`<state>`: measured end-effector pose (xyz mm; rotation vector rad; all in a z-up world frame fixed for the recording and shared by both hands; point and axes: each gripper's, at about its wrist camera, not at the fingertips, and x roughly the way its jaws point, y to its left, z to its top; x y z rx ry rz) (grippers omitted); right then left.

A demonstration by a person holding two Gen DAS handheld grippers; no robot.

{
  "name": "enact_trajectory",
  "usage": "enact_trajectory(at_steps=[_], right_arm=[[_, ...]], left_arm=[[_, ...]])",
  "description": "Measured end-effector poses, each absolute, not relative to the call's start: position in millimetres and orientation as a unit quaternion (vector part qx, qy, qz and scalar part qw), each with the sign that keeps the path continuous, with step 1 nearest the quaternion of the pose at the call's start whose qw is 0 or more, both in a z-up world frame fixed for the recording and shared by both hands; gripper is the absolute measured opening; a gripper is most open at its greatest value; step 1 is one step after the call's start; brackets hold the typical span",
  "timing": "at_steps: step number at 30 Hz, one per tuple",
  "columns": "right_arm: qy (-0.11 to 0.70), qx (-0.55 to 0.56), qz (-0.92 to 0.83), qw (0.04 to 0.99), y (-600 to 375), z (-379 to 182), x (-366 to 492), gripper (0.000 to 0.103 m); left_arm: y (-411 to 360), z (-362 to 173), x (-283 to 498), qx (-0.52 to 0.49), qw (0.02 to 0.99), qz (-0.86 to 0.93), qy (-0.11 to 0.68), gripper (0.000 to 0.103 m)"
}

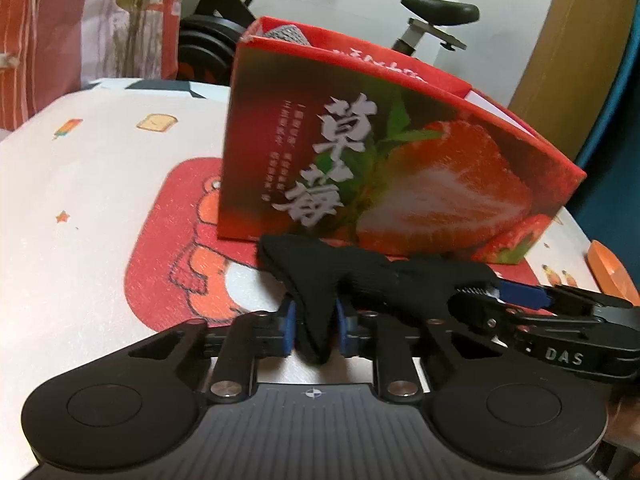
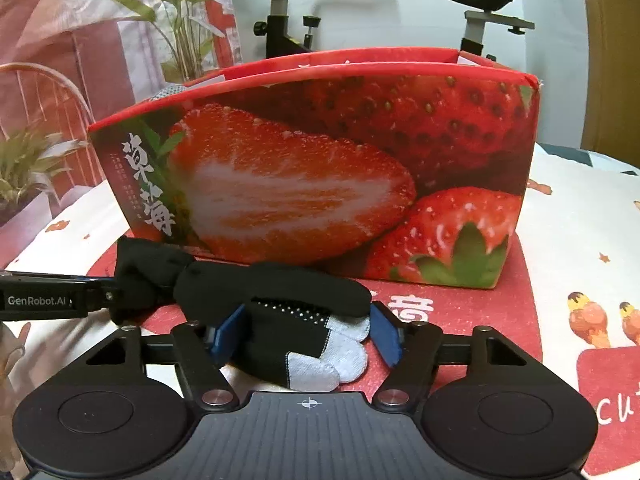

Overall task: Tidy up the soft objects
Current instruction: 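Close both grippers on the black glove, then lift the black glove with both grippers and carry it over the box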

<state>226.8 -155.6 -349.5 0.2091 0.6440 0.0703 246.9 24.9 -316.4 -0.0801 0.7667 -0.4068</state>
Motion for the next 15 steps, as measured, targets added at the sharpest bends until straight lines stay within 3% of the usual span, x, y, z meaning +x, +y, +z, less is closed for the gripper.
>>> enact_trajectory(at_steps=[1, 3, 6, 15], right_arm=[[0.316, 0.101, 0.036, 0.943, -155, -349, 225, 0.055], [0.317, 0.099, 0.043, 0.942, -154, -348, 222, 0.034], [0.321, 0.085, 0.053, 0.942, -147, -345, 213, 0.014], [0.306, 0.104, 0.041, 0.946, -151, -332, 189, 0.009]], left_arm=[[24, -316, 245, -0.038, 0.905, -0.201, 0.372, 0.018], [22, -317, 240, -0.027, 0.907, -0.201, 0.370, 0.018], [19, -316, 230, -0.013, 0.912, -0.192, 0.362, 0.017], [10, -299, 200, 0.009, 0.924, -0.202, 0.326, 0.016]])
